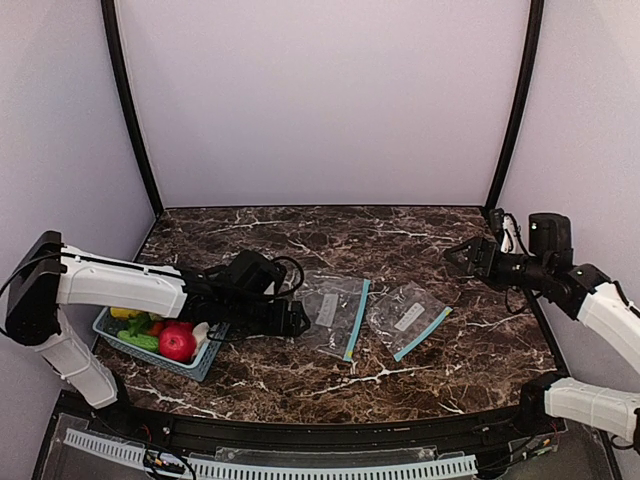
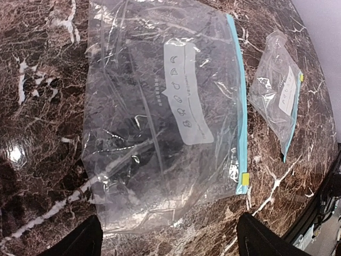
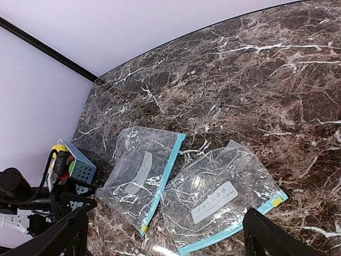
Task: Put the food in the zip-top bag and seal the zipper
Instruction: Pick up the zipper food storage bag at the center of the board.
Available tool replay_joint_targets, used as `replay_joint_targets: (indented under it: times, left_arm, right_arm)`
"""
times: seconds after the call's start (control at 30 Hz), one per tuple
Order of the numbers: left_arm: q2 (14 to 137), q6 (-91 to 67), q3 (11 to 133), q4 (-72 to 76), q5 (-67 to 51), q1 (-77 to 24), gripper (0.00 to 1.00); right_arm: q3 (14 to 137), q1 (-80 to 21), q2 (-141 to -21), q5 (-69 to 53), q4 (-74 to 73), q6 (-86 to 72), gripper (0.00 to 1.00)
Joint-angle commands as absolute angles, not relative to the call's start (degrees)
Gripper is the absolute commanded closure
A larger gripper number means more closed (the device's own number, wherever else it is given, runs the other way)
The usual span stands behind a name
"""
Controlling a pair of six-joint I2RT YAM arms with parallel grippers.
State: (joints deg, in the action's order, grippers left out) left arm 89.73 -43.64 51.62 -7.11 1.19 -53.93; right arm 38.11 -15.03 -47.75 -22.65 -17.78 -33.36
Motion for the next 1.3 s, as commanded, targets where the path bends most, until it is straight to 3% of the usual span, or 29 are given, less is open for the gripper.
replay_joint_targets:
  times: [0.0,0.37,1.03,1.17,1.27]
  left_arm:
    - [91.4,-45.4,52.9,-7.0,2.7,-54.3,0.14]
    - [94.4,-46.1,52.4,-5.7,3.1,-54.2,0.18]
    - [98.0,-45.6,53.9,-4.6,1.5,-54.1,0.41]
    - [98.2,-45.0,54.1,-4.4,1.2,-54.0,0.50]
    - [97.8,-43.8,54.9,-4.4,0.3,-54.0,0.63]
  right_arm:
    - [37.1,-15.6,-46.9,-22.3,-15.9,-33.8,0.01]
    - [36.4,-15.6,-46.9,-22.8,-15.8,-33.8,0.01]
    - [35.9,-15.6,-47.2,-23.8,-15.7,-34.4,0.01]
    - [35.9,-15.6,-47.5,-24.0,-15.6,-34.4,0.01]
    - [35.8,-15.6,-47.6,-24.3,-15.3,-34.4,0.01]
